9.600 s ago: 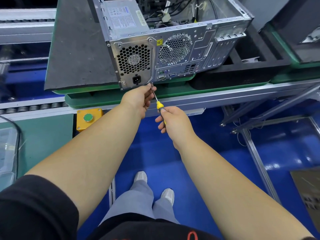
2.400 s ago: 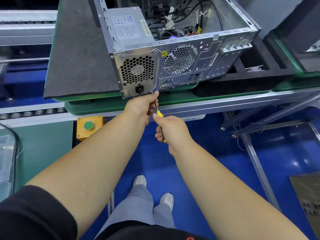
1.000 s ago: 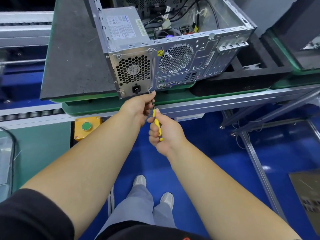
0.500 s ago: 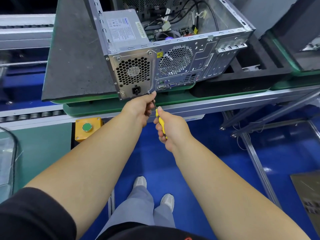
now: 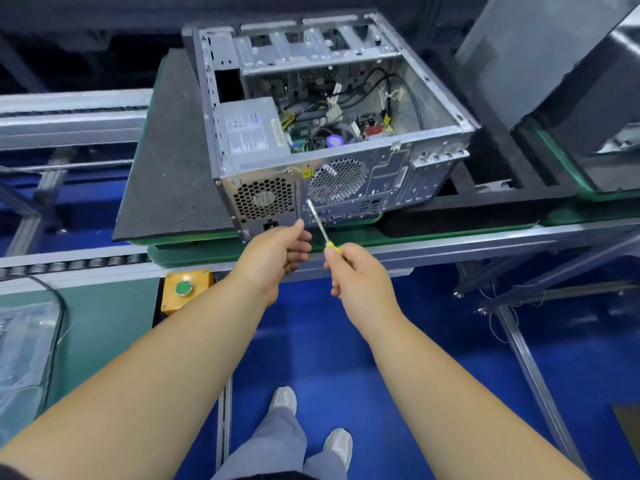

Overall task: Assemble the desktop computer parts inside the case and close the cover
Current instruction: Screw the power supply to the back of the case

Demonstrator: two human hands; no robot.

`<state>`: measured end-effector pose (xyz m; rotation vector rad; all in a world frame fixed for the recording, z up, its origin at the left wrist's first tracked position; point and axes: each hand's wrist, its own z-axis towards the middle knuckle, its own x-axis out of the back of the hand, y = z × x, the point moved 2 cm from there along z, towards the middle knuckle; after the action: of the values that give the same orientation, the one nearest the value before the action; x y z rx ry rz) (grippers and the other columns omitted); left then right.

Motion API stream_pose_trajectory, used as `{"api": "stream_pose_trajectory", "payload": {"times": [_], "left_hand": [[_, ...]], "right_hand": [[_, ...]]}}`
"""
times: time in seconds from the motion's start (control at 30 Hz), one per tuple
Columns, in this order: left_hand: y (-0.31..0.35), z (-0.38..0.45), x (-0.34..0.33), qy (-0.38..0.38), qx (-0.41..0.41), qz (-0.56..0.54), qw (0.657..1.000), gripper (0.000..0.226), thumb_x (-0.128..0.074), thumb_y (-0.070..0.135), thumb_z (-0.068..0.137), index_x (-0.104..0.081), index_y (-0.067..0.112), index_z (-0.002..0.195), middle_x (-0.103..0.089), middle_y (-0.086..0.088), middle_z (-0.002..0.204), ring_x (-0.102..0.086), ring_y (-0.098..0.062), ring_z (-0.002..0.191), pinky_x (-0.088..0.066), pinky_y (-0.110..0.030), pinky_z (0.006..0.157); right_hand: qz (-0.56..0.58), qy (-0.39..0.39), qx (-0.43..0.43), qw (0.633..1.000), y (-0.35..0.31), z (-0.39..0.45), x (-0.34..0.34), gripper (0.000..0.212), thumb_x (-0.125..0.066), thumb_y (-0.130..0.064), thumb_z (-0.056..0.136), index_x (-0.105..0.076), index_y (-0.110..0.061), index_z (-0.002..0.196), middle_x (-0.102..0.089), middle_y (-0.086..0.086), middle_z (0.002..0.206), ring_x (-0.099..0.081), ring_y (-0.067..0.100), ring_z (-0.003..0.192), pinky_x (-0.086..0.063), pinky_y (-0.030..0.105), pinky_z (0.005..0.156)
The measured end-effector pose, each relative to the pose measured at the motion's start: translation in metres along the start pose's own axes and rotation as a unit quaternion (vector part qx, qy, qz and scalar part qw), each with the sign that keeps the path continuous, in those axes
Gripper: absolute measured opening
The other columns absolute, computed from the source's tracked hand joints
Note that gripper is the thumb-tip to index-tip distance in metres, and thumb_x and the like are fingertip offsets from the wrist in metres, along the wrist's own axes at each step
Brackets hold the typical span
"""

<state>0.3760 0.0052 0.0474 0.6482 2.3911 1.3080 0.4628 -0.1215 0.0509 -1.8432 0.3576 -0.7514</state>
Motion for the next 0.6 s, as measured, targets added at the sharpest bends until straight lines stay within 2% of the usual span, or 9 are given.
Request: {"api": "stream_pose_trajectory", "payload": {"times": [0.07, 0.13, 0.2, 0.27, 0.37, 0.4, 0.47, 0.53, 0.6], "left_hand": [[0.014, -0.008, -0.010, -0.010, -0.034, 0.043, 0.998, 0.028, -0.056, 0.037, 0.097, -0.068, 0.015, 0.085, -0.062, 0.010, 0.058, -0.056, -0.009, 0.057, -0.042, -0.025, 0.060], [0.032, -0.017, -0.022, -0.028, -0.088, 0.096, 0.991, 0.026, -0.057, 0.036, 0.096, -0.068, 0.017, 0.082, -0.064, 0.011, 0.061, -0.056, -0.007, 0.058, -0.042, -0.025, 0.064], [0.052, -0.027, -0.033, -0.042, -0.138, 0.141, 0.980, 0.023, -0.059, 0.034, 0.094, -0.068, 0.022, 0.077, -0.066, 0.010, 0.065, -0.058, -0.006, 0.061, -0.044, -0.025, 0.066], [0.073, -0.036, -0.042, -0.051, -0.180, 0.163, 0.969, 0.021, -0.062, 0.028, 0.092, -0.066, 0.026, 0.070, -0.067, 0.008, 0.068, -0.060, -0.007, 0.064, -0.047, -0.025, 0.067], [0.103, -0.049, -0.052, -0.051, -0.255, 0.214, 0.942, 0.020, -0.063, 0.026, 0.090, -0.062, 0.025, 0.071, -0.067, 0.003, 0.071, -0.064, -0.017, 0.071, -0.055, -0.032, 0.074], [0.112, -0.052, -0.054, -0.041, -0.283, 0.229, 0.931, 0.018, -0.063, 0.027, 0.090, -0.062, 0.024, 0.072, -0.066, 0.000, 0.072, -0.064, -0.023, 0.074, -0.054, -0.035, 0.074], [0.128, -0.057, -0.056, -0.012, -0.333, 0.255, 0.908, 0.015, -0.062, 0.028, 0.090, -0.062, 0.024, 0.076, -0.066, -0.004, 0.075, -0.061, -0.026, 0.074, -0.053, -0.035, 0.069], [0.138, -0.059, -0.057, 0.016, -0.372, 0.269, 0.888, 0.013, -0.062, 0.029, 0.090, -0.061, 0.027, 0.076, -0.063, 0.004, 0.071, -0.056, -0.013, 0.064, -0.047, -0.023, 0.058], [0.146, -0.059, -0.057, 0.043, -0.393, 0.286, 0.873, 0.012, -0.062, 0.027, 0.090, -0.061, 0.031, 0.079, -0.061, 0.015, 0.072, -0.053, -0.003, 0.065, -0.042, -0.016, 0.059]], "right_hand": [[-0.009, 0.014, 0.042, 0.999, -0.014, 0.005, 0.014, 0.042, -0.043, -0.057, 0.088, -0.054, -0.017, 0.084, -0.056, 0.007, 0.071, -0.055, 0.022, 0.065, -0.051, 0.049, 0.072], [0.005, 0.022, 0.063, 0.998, -0.026, 0.010, 0.028, 0.035, -0.044, -0.050, 0.094, -0.054, -0.018, 0.084, -0.055, 0.006, 0.070, -0.053, 0.024, 0.068, -0.050, 0.050, 0.071], [0.025, 0.028, 0.070, 0.997, -0.035, 0.016, 0.042, 0.032, -0.043, -0.047, 0.097, -0.055, -0.019, 0.086, -0.053, -0.003, 0.069, -0.048, 0.015, 0.066, -0.046, 0.046, 0.067], [0.040, 0.030, 0.081, 0.995, -0.043, 0.020, 0.056, 0.031, -0.045, -0.051, 0.092, -0.053, -0.022, 0.085, -0.049, -0.010, 0.069, -0.044, 0.010, 0.064, -0.041, 0.036, 0.065], [0.036, 0.044, 0.100, 0.993, -0.054, 0.028, 0.075, 0.024, -0.062, -0.049, 0.087, -0.051, -0.029, 0.087, -0.049, -0.014, 0.072, -0.044, 0.004, 0.062, -0.038, 0.020, 0.060], [0.019, 0.061, 0.097, 0.993, -0.057, 0.031, 0.081, 0.023, -0.068, -0.046, 0.085, -0.052, -0.030, 0.091, -0.052, -0.014, 0.077, -0.046, 0.003, 0.064, -0.039, 0.019, 0.060], [-0.014, 0.099, 0.091, 0.991, -0.063, 0.037, 0.094, 0.022, -0.071, -0.040, 0.086, -0.054, -0.029, 0.096, -0.056, -0.010, 0.082, -0.050, 0.006, 0.068, -0.040, 0.025, 0.060], [-0.028, 0.120, 0.101, 0.987, -0.069, 0.042, 0.106, 0.016, -0.068, -0.035, 0.089, -0.054, -0.026, 0.091, -0.057, -0.008, 0.078, -0.050, 0.005, 0.064, -0.041, 0.030, 0.059], [-0.031, 0.132, 0.104, 0.985, -0.074, 0.046, 0.118, 0.014, -0.062, -0.034, 0.093, -0.053, -0.025, 0.085, -0.055, -0.007, 0.070, -0.047, 0.004, 0.057, -0.041, 0.034, 0.058]]}}
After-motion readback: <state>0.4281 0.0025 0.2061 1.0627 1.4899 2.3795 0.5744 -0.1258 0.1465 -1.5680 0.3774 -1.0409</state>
